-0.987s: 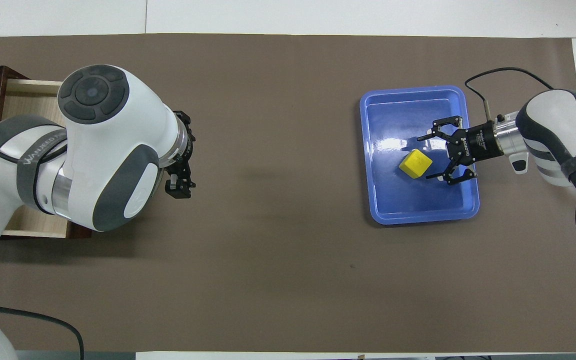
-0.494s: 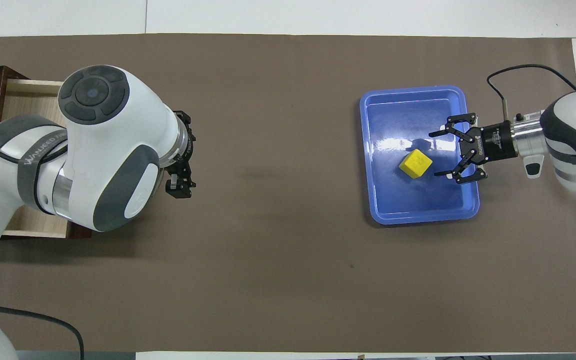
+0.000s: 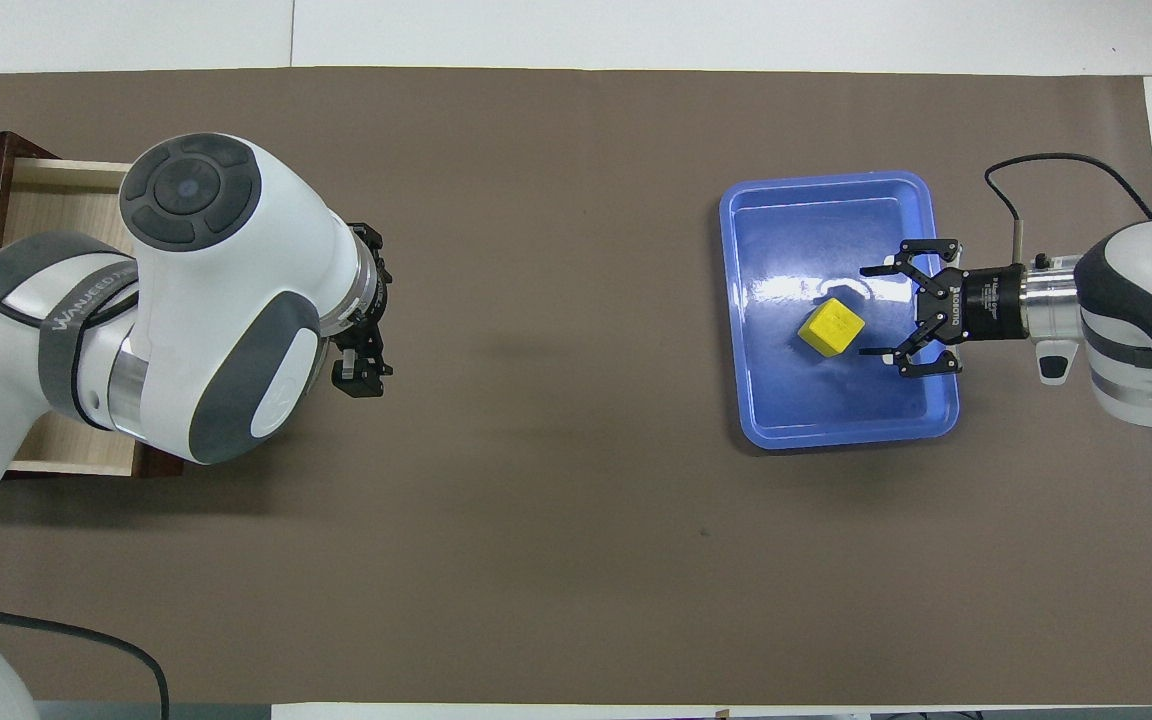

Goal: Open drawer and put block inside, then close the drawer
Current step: 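Lower the right gripper around the yellow block and close it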

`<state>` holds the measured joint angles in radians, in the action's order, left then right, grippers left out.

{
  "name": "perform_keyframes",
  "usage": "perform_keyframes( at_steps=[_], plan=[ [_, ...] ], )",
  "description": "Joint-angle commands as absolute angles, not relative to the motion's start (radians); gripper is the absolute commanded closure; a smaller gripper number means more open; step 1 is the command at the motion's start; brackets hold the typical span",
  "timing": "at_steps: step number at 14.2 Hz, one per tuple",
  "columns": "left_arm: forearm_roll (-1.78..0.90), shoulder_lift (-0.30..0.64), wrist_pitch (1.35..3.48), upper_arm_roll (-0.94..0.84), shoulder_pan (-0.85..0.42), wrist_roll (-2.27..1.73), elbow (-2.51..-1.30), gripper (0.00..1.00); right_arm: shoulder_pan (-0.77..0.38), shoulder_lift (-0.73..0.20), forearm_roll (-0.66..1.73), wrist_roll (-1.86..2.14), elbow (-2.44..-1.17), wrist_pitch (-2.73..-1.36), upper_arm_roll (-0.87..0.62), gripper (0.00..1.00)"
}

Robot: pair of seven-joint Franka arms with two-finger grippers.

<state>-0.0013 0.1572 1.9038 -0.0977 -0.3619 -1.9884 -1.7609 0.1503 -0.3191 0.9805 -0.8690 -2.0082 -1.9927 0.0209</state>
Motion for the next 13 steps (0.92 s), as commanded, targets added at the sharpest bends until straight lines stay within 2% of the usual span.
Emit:
perform_keyframes(
  at_steps=[1, 8, 13],
  plan=[
    [0.017, 0.141, 1.927, -0.100, -0.362, -1.999, -1.790, 0.00, 0.138, -0.281, 1.012, -0.867, -2.068, -2.011, 0.018, 0.00],
    [0.017, 0.141, 1.931, -0.100, -0.342, -1.990, -1.790, 0.00, 0.146, -0.245, 1.066, -0.789, -2.147, -2.025, 0.020, 0.00],
    [0.017, 0.143, 1.936, -0.100, -0.339, -1.990, -1.789, 0.00, 0.156, -0.230, 1.184, -0.649, -2.210, -2.089, 0.020, 0.00]
  ],
)
